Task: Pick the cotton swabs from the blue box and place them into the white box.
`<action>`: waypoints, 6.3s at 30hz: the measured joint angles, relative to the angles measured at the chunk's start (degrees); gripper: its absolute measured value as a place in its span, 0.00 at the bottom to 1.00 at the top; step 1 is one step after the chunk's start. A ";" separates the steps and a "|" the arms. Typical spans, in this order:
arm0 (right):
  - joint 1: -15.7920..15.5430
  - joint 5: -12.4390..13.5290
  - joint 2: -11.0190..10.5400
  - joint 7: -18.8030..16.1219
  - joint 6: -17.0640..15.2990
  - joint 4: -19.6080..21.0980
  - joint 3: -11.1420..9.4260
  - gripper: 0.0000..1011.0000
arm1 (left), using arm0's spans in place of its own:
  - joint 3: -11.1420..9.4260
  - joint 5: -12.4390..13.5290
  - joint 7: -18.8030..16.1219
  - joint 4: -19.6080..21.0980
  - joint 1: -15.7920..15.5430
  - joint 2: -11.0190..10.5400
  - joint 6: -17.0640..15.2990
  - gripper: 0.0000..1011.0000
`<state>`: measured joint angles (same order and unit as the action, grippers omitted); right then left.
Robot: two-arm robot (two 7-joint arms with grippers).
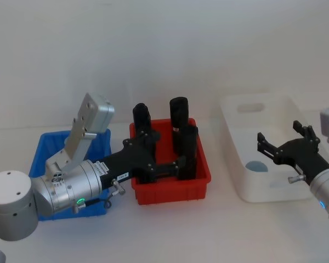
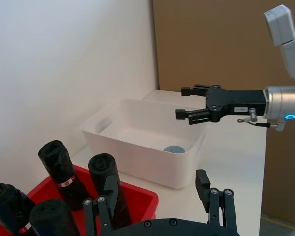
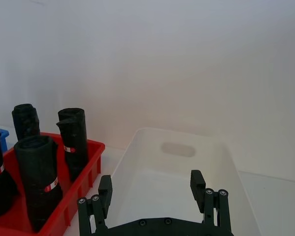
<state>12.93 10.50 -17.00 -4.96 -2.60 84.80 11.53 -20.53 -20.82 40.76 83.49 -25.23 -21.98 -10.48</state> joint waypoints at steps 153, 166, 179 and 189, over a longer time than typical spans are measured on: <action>26.82 -5.13 15.32 -22.20 14.11 -45.00 6.60 0.76 | -5.49 9.34 -40.13 9.68 11.64 0.08 9.69 0.99; 30.31 -4.49 16.73 -23.21 17.25 -51.05 6.68 0.52 | -5.49 9.34 -40.13 9.68 11.64 0.09 9.69 0.99; 26.73 -2.49 15.20 -22.72 15.54 -39.77 5.71 0.45 | -5.49 9.34 -40.14 9.69 11.64 0.08 9.69 0.99; 22.54 -1.44 13.30 -19.32 11.99 -27.96 4.78 0.41 | -5.49 9.34 -40.14 9.69 11.64 0.08 9.69 0.99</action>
<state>35.48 9.05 -3.71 -24.28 9.39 56.84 16.31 -26.03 -11.48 0.62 93.18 -13.59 -21.89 -0.79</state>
